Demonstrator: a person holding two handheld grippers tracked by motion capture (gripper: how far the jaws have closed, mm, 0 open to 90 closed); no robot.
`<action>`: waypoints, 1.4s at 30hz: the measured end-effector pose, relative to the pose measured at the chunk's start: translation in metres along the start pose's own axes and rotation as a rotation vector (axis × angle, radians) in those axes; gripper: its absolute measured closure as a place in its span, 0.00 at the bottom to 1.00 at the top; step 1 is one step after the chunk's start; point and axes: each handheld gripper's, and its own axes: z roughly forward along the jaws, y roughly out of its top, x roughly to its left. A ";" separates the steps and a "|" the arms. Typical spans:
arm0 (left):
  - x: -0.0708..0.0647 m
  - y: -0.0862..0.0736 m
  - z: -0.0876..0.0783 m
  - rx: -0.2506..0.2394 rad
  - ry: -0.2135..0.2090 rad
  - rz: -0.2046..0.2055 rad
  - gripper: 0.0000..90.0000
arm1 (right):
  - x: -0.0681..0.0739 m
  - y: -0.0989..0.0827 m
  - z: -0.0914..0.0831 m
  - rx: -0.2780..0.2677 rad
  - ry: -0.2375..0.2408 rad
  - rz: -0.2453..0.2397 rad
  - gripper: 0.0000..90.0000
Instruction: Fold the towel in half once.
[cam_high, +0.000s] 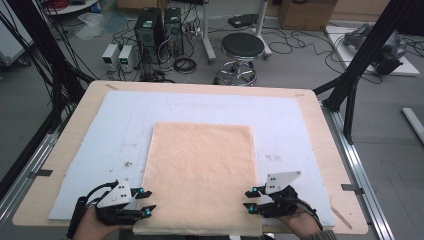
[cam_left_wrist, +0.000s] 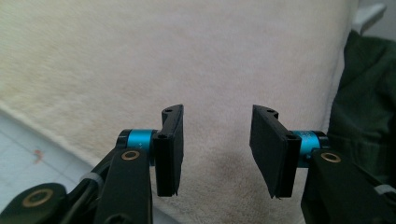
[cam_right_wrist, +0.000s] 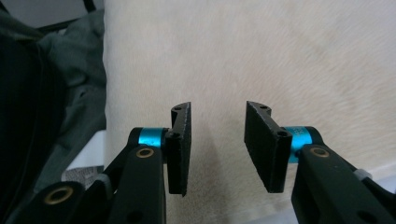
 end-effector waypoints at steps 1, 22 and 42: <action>0.001 -0.002 0.003 0.023 -0.006 0.004 0.62 | 0.000 -0.002 0.003 0.015 0.008 0.001 0.71; -0.010 0.002 -0.019 -0.036 -0.010 0.037 0.96 | 0.023 0.009 -0.018 -0.015 0.024 -0.070 1.00; 0.009 0.009 -0.013 -0.094 0.059 -0.061 0.57 | -0.011 0.004 -0.017 -0.112 -0.092 0.095 0.45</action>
